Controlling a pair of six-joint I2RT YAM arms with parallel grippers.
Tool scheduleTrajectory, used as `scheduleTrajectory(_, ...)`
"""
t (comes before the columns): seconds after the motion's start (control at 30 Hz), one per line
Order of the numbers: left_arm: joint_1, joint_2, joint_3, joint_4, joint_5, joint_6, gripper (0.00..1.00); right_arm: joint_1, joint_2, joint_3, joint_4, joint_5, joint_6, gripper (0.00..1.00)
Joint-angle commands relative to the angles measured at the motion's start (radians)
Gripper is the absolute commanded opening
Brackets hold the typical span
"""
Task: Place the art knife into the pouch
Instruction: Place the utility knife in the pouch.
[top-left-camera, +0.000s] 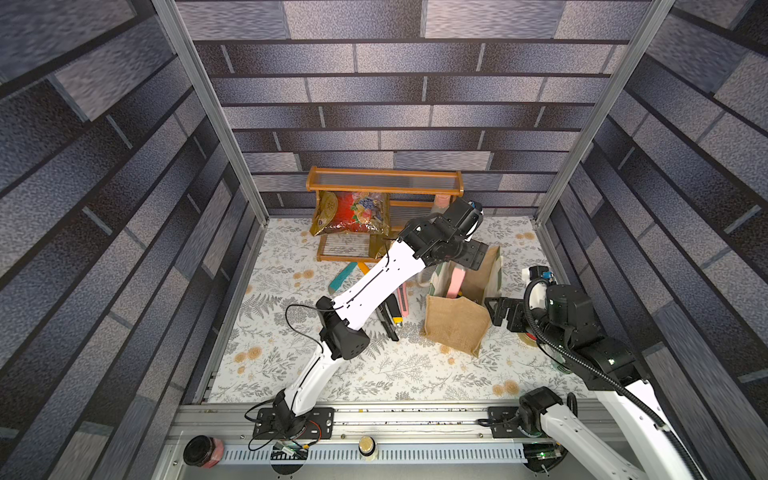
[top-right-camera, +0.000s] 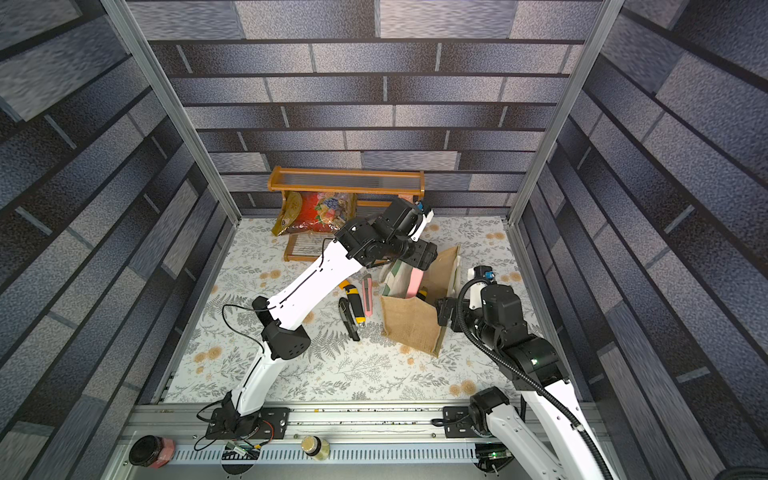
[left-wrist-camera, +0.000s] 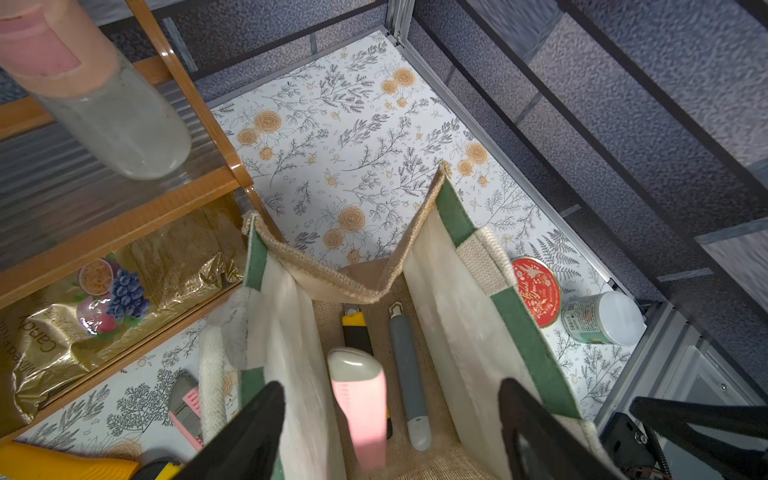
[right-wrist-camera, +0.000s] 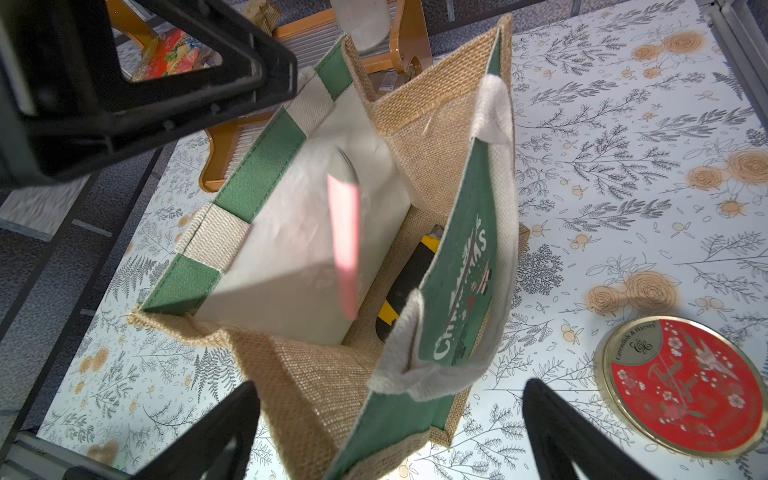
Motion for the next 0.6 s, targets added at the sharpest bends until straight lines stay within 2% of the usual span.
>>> scheduleTrajectory(0.0,0.003,-0.024,0.026,-0.014,0.004,0.024,1.00,-0.005,0.000,0.015,-0.036,0.004,0.007,1.00)
scheduleTrajectory(0.33,0.011,-0.064,0.026,-0.045,-0.058,0.062,1.00,-0.005,0.002,0.025,-0.035,0.004,-0.006,1.00)
scheduleTrajectory(0.57,0.005,-0.115,0.018,-0.100,-0.184,0.122,1.00,-0.005,-0.008,0.045,-0.045,0.003,-0.015,1.00)
